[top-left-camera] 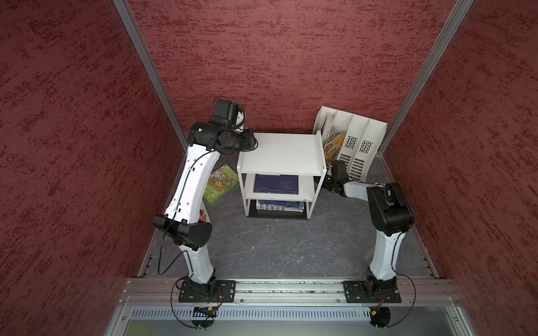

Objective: Wipe the bookshelf clean with a cloth
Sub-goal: Hold the shelf at the center of the board, then wipe the dust from the shelf.

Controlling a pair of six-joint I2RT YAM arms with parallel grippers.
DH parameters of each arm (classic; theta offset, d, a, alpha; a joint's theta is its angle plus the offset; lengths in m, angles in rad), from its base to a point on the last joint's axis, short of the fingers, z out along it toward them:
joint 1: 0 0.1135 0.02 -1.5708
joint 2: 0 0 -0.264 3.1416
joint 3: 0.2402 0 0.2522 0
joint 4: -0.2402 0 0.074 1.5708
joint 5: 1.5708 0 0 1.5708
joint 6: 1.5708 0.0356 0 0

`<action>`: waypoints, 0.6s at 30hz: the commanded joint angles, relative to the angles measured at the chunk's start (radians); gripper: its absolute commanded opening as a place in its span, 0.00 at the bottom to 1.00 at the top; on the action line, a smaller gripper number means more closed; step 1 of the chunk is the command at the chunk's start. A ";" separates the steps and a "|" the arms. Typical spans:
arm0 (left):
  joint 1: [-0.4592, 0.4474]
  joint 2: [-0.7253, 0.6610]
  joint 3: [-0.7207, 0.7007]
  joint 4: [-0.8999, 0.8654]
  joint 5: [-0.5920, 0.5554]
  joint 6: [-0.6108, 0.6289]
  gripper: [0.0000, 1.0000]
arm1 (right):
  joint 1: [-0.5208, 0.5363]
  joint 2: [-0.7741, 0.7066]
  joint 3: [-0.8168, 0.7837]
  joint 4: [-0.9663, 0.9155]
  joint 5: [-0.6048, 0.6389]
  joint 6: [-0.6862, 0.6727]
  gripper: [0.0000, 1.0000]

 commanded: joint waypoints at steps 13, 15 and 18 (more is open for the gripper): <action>-0.015 0.041 0.005 0.021 0.058 0.012 0.49 | 0.018 -0.267 -0.133 0.261 -0.141 0.103 0.00; -0.015 0.039 0.005 0.020 0.055 0.015 0.50 | 0.016 -0.313 -0.143 0.235 -0.130 0.093 0.00; -0.015 0.039 0.002 0.016 0.057 0.021 0.54 | 0.016 -0.381 -0.153 0.212 -0.114 0.080 0.00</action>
